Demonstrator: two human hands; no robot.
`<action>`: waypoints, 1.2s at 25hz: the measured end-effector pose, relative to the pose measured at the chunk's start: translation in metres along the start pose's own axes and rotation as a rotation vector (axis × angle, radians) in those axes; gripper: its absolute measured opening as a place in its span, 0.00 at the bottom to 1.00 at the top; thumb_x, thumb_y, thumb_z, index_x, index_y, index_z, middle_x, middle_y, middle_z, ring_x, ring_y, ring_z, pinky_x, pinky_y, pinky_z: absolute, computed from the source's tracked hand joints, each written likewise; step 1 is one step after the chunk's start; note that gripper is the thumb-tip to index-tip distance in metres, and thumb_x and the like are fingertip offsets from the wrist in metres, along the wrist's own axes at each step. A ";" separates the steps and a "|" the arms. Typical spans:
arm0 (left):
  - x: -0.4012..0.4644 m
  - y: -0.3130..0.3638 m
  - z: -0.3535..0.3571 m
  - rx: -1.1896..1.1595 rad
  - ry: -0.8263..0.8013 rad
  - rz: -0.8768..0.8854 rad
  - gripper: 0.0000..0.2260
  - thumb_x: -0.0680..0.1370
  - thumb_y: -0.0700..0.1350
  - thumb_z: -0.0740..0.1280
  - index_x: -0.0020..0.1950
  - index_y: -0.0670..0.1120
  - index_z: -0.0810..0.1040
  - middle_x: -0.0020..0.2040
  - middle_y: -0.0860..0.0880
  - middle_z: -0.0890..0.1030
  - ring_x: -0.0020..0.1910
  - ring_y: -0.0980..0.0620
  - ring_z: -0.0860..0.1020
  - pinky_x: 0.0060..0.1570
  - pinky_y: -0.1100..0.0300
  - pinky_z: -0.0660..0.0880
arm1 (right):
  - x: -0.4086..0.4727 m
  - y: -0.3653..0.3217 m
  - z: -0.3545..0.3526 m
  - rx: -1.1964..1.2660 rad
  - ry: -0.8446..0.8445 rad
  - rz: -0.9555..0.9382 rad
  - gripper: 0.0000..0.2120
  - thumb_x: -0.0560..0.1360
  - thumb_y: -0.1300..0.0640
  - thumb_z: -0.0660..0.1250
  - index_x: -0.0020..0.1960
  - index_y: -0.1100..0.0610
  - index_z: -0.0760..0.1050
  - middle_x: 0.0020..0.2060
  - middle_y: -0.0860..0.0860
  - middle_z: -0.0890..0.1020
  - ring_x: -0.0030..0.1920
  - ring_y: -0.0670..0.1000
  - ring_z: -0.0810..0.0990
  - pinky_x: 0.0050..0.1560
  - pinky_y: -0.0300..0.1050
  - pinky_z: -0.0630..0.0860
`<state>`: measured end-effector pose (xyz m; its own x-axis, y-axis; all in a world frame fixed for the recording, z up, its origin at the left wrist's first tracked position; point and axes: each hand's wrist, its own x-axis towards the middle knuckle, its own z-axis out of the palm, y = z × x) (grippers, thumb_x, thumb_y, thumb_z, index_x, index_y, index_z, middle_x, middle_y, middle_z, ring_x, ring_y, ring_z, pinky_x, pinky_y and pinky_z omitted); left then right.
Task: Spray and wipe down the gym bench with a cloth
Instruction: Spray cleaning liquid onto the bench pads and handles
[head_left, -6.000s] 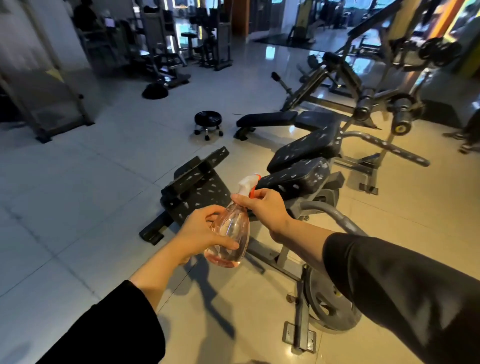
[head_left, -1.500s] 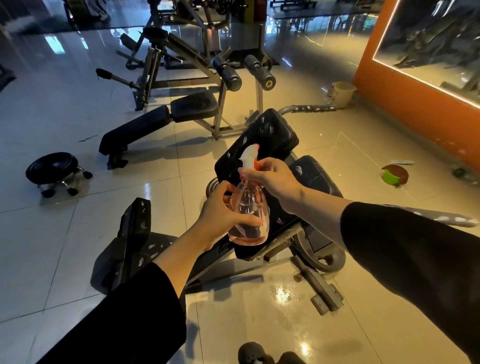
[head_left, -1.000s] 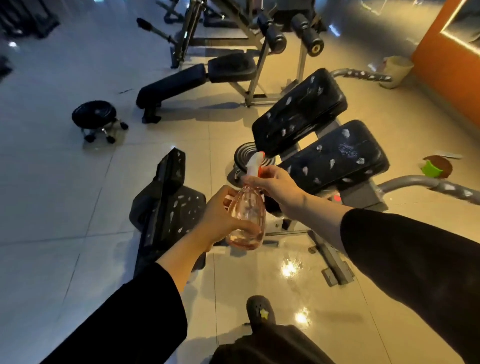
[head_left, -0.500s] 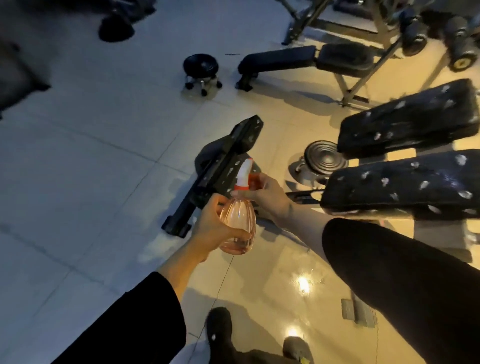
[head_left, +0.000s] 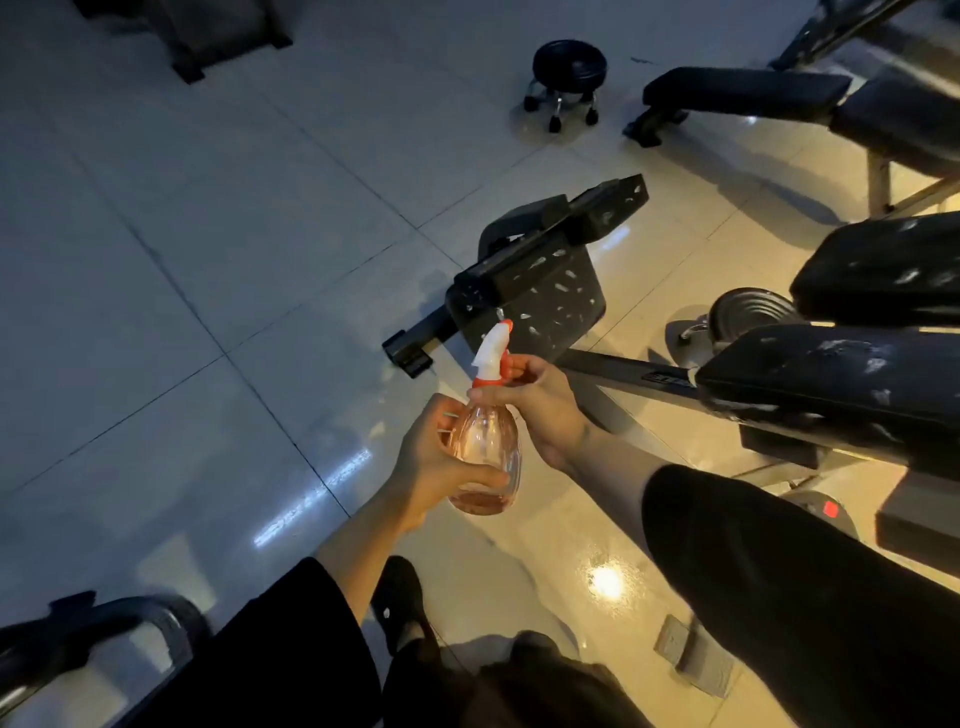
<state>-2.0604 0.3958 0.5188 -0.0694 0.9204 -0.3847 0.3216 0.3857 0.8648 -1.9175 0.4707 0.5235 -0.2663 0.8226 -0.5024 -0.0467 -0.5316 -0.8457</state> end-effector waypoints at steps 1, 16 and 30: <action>0.000 -0.006 0.001 -0.001 0.026 -0.017 0.32 0.59 0.44 0.83 0.57 0.53 0.70 0.52 0.52 0.79 0.54 0.51 0.78 0.53 0.52 0.79 | 0.004 0.006 0.004 0.024 0.000 0.006 0.27 0.65 0.62 0.78 0.62 0.58 0.75 0.50 0.55 0.82 0.50 0.54 0.83 0.46 0.46 0.80; 0.050 -0.023 0.010 0.107 0.083 -0.046 0.32 0.61 0.45 0.82 0.58 0.51 0.69 0.53 0.51 0.78 0.54 0.50 0.77 0.54 0.46 0.78 | 0.044 0.026 -0.002 0.113 -0.004 -0.008 0.23 0.71 0.58 0.74 0.65 0.57 0.74 0.54 0.56 0.82 0.52 0.53 0.83 0.49 0.44 0.80; 0.065 -0.031 0.039 0.078 0.068 -0.057 0.34 0.60 0.49 0.82 0.61 0.52 0.68 0.54 0.53 0.77 0.54 0.52 0.76 0.50 0.57 0.77 | 0.047 0.026 -0.023 -0.026 0.084 -0.064 0.18 0.72 0.56 0.73 0.59 0.62 0.76 0.47 0.55 0.82 0.41 0.46 0.83 0.38 0.36 0.78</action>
<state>-2.0383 0.4414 0.4541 -0.1528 0.9004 -0.4072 0.3873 0.4337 0.8136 -1.9087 0.5003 0.4741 -0.1815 0.8693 -0.4598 -0.0355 -0.4730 -0.8803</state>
